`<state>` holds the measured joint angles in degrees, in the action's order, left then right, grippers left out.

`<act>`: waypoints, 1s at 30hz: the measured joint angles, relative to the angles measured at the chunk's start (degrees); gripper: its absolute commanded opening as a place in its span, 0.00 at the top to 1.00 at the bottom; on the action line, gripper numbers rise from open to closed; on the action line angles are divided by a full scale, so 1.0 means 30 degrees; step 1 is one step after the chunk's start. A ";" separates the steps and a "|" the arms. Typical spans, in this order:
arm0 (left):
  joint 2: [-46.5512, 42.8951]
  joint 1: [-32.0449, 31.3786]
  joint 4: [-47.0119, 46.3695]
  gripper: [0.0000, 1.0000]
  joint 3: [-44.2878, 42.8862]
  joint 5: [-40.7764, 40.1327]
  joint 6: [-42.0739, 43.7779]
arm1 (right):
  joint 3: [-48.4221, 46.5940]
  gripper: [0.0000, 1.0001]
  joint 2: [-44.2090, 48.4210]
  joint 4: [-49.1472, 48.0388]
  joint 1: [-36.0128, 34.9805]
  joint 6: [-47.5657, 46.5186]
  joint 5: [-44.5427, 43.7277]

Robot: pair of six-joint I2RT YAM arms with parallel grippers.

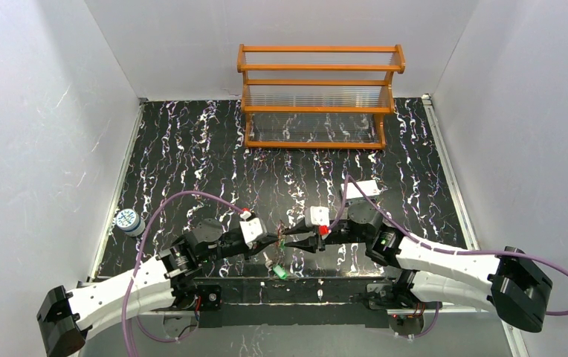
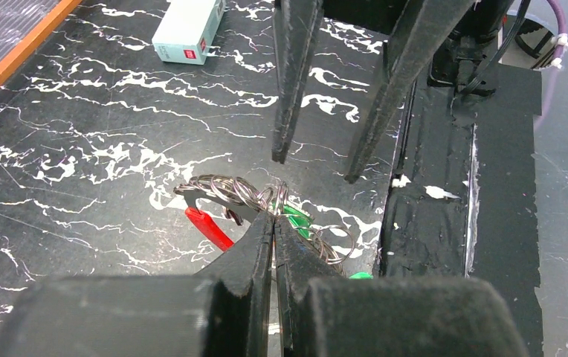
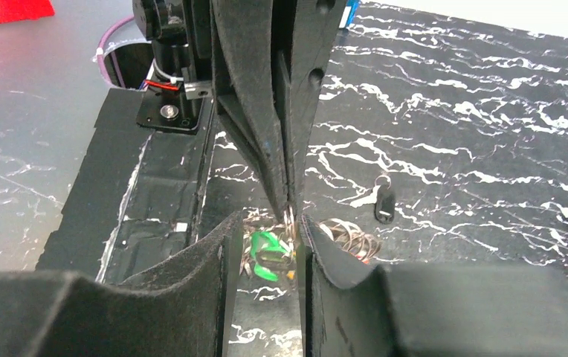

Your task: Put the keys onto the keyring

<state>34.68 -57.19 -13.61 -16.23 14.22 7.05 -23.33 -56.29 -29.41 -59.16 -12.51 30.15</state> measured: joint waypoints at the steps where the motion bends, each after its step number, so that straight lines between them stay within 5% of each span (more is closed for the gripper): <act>1: 0.0058 0.0000 -0.0051 1.00 0.0000 0.0095 0.0000 | 0.0000 0.60 -0.0022 -0.0248 0.0000 -0.0051 -0.0007; 13: 0.0364 0.0000 -0.0335 1.00 0.0000 0.0590 -0.0007 | 0.0000 0.61 -0.0998 -0.0991 0.0000 -0.0488 -0.0350; 30: 0.0357 0.0000 -0.0342 1.00 0.0000 0.0918 0.0000 | 0.0007 0.84 -0.2200 -0.1115 0.0000 -0.0998 -0.0430</act>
<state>35.75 -57.19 -14.63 -16.23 16.97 7.05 -23.31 -62.89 -32.75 -59.16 -15.51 28.86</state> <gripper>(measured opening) 0.012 0.225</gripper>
